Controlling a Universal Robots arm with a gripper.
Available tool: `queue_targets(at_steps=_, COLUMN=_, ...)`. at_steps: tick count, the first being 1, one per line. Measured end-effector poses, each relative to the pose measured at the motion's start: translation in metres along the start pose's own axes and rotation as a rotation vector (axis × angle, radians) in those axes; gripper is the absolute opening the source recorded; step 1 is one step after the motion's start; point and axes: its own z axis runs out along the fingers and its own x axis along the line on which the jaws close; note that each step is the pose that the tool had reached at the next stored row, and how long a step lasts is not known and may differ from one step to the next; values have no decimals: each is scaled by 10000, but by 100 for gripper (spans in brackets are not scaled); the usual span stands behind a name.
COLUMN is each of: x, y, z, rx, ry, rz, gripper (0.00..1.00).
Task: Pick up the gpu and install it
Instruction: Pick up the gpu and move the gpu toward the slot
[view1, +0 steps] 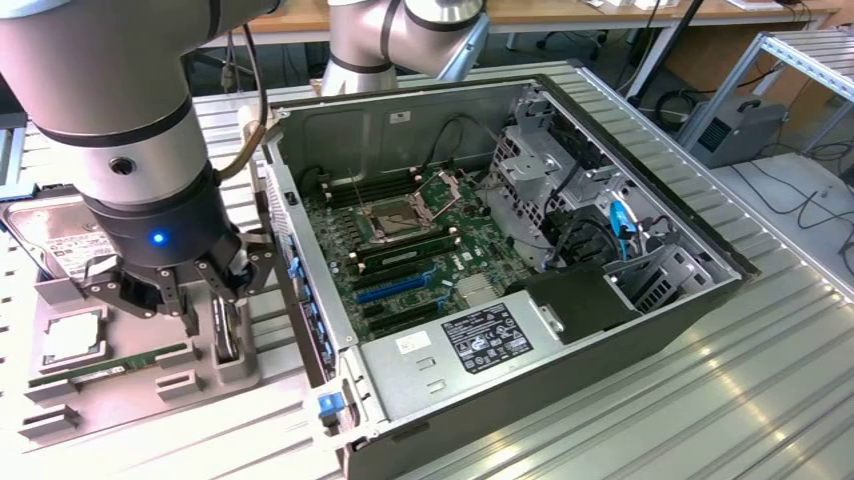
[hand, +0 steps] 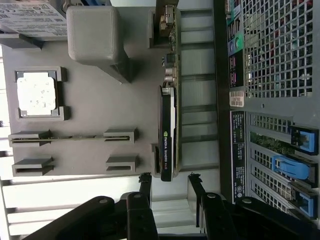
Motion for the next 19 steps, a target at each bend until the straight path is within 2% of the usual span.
queue_targets(at_steps=2, x=1, y=61, z=-1, rx=7, ry=0, rz=-2, gripper=42)
queue_targets(at_steps=10, x=11, y=207, z=23, rx=10, ry=0, rz=-1, gripper=42)
queue_targets(at_steps=19, x=17, y=375, z=97, rx=10, ry=0, rz=0, gripper=42)
